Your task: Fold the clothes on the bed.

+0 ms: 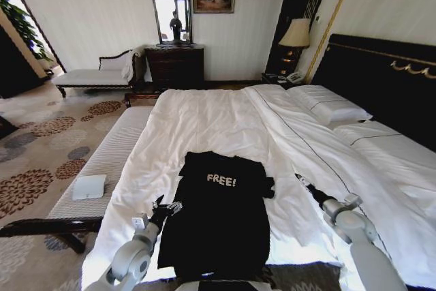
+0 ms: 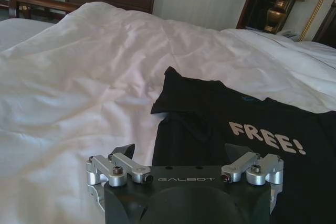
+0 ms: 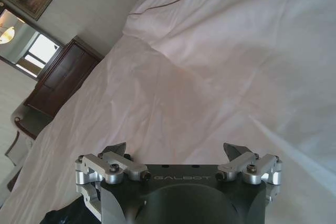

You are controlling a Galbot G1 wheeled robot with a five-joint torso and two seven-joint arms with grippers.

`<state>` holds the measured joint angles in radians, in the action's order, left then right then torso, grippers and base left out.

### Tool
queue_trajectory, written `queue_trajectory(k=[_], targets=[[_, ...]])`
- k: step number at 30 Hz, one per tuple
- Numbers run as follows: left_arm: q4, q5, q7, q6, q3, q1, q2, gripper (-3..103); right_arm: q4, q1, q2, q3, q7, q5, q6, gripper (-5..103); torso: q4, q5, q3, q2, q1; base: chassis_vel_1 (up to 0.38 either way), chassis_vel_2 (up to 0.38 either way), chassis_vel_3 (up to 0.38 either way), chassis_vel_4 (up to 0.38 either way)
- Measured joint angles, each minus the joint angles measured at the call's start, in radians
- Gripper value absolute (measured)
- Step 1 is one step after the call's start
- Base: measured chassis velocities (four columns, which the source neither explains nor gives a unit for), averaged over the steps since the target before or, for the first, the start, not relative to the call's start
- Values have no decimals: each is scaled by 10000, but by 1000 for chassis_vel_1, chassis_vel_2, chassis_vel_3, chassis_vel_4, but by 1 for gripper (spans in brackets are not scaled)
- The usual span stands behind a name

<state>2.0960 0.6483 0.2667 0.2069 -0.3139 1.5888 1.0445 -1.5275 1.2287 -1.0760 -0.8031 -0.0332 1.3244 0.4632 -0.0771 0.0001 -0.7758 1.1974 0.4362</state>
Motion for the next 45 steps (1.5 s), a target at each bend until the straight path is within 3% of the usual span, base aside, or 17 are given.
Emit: queue_trajectory(k=[12, 14, 28, 41, 44, 45], targets=[[259, -403, 38, -1, -234, 689, 174, 98, 1575, -1836, -623, 1195, 12, 193, 275, 100, 0, -2, 0, 0, 0, 0, 0, 0, 0], [327, -426, 41, -2, -266, 758, 176, 98, 1727, -1910, -743, 1202, 18, 159, 279, 103, 1, -1, 0, 1, -1, 0, 0, 0, 0], [699, -130, 204, 26, -533, 715, -163, 98, 1705, -1551, -1481, 589, 36, 263, 351, 93, -1, -3, 1, 1, -1, 0, 0, 0, 0], [1017, 35, 309, 86, -775, 867, -334, 98, 2027, -1563, -1647, 535, 74, 228, 333, 73, -1, -2, 1, 2, -2, 0, 0, 0, 0], [1069, 397, 418, 158, -826, 868, -288, 98, 2044, -1528, -1665, 609, 75, 211, 341, 57, 0, -2, 1, 1, -1, 0, 0, 0, 0], [1069, 397, 418, 158, -826, 868, -288, 98, 2044, -1528, -1665, 609, 75, 211, 341, 57, 0, -2, 1, 1, -1, 0, 0, 0, 0]])
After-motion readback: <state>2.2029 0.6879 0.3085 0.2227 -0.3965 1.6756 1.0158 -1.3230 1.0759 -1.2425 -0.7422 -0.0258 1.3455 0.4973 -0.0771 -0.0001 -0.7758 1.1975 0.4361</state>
